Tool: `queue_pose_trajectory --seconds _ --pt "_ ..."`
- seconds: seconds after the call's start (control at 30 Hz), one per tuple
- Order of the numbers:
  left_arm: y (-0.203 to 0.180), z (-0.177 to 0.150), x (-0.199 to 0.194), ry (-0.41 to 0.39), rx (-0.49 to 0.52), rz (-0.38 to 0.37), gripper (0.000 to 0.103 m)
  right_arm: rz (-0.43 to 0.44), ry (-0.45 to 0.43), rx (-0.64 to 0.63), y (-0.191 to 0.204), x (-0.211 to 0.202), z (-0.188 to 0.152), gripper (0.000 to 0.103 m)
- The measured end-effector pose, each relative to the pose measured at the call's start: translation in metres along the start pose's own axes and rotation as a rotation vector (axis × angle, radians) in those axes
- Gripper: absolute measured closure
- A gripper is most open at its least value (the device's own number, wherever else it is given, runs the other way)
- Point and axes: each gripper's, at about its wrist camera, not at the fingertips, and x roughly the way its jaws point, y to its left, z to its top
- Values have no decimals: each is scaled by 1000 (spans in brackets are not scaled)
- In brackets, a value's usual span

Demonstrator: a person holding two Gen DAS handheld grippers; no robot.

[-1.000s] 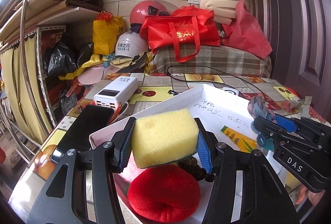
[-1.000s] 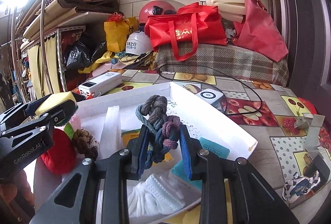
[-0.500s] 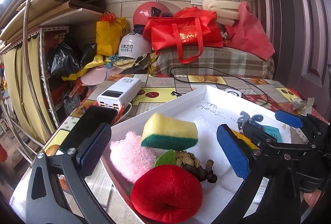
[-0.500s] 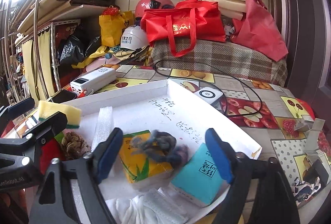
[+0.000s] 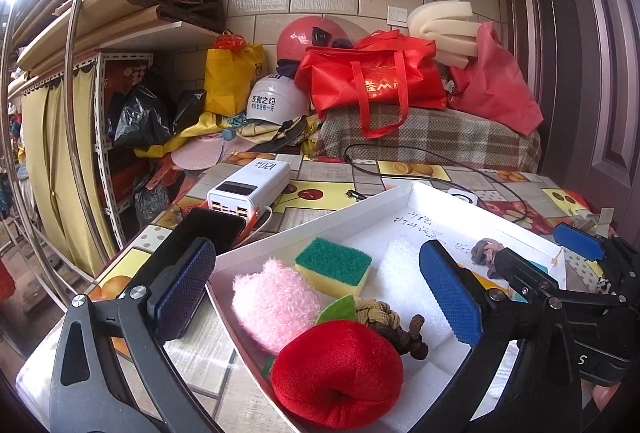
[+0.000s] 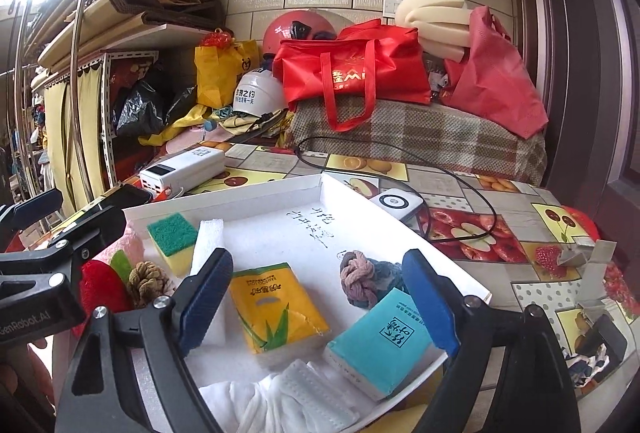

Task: Organize soft objects
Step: 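Grasp the yellow octagonal sponge with left tool while right tool grasps cow-print cloth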

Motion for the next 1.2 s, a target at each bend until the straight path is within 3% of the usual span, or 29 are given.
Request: queue_pose_trajectory --seconds 0.33,0.5,0.53,0.63,0.7,0.73,0.83,0.97,1.07,1.2 --pt "-31 -10 -30 -37 103 -55 0 -62 2 14 -16 -27 -13 16" --pt "-57 -17 -48 -24 146 -152 0 -75 -28 41 -49 -50 -24 12" --pt "-62 -18 -50 -19 151 -171 0 -88 -28 47 -58 -53 -26 0" --pt "-78 -21 -58 2 176 -242 0 -133 -26 65 -88 -65 -31 0" --pt "-91 -24 -63 15 205 -295 0 -66 -20 196 -115 -72 -33 0" --pt "-98 -26 -65 27 221 -327 0 -70 16 228 -124 -69 -35 0" --pt "-122 -31 -69 76 282 -412 0 -205 88 119 -137 -63 -40 0" --pt "-155 -38 -62 180 349 -491 0 -204 140 121 -165 -63 -49 0" --pt "-177 -44 -52 268 384 -543 0 -128 236 159 -181 -48 -55 0" --pt "-196 -48 -51 287 414 -568 0 -56 351 106 -172 -23 -59 0"
